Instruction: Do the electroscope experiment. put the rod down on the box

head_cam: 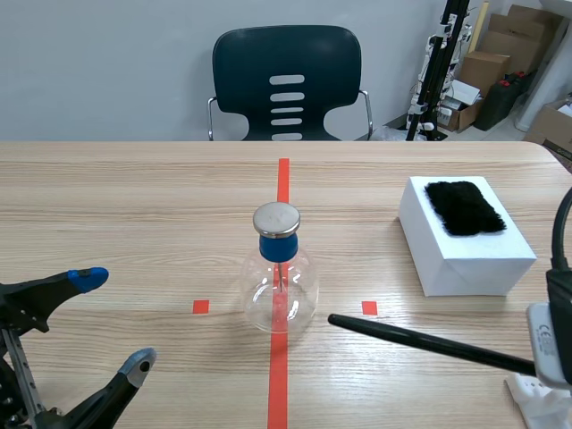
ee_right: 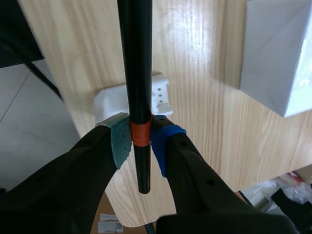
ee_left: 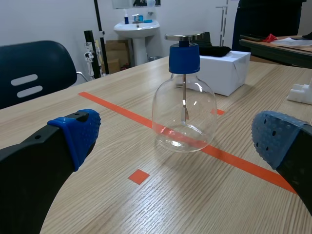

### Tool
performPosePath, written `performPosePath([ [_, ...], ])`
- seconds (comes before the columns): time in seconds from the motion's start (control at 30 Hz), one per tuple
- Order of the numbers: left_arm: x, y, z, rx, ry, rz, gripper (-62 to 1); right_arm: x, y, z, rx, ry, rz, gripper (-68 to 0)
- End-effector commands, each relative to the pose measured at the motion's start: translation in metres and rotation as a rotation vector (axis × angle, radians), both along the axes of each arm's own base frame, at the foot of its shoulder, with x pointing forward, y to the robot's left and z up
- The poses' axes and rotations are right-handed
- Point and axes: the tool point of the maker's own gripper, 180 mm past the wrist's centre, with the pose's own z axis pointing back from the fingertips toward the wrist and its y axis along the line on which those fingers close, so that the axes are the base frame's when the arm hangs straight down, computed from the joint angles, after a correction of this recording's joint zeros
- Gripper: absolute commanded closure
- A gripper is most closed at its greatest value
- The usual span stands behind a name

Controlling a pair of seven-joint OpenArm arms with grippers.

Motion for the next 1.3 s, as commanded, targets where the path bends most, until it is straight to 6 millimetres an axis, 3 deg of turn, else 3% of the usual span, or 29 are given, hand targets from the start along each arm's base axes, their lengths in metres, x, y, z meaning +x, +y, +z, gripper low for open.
performPosePath([
  [0.0, 0.002, -0.001, 0.007, -0.022, -0.022, -0.001, -62.3, 0.01, 0.007, 0.006, 0.012, -0.042, 0.024, -0.6],
  [0.17, 0.002, -0.001, 0.007, -0.022, -0.022, -0.001, -62.3, 0.015, 0.013, 0.0, 0.008, -0.065, 0.029, -0.6],
  [0.53, 0.002, -0.001, 0.007, -0.021, -0.021, -0.002, -62.3, -0.001, 0.018, -0.024, -0.048, -0.019, 0.071, -0.6],
  [0.87, 0.002, -0.001, 0.007, -0.021, -0.021, -0.002, -62.3, 0.009, 0.022, -0.043, -0.072, -0.025, 0.027, -0.6],
  [1.27, 0.002, -0.001, 0.007, -0.021, -0.021, -0.002, -62.3, -0.008, 0.036, -0.063, -0.062, 0.038, 0.074, -0.6],
])
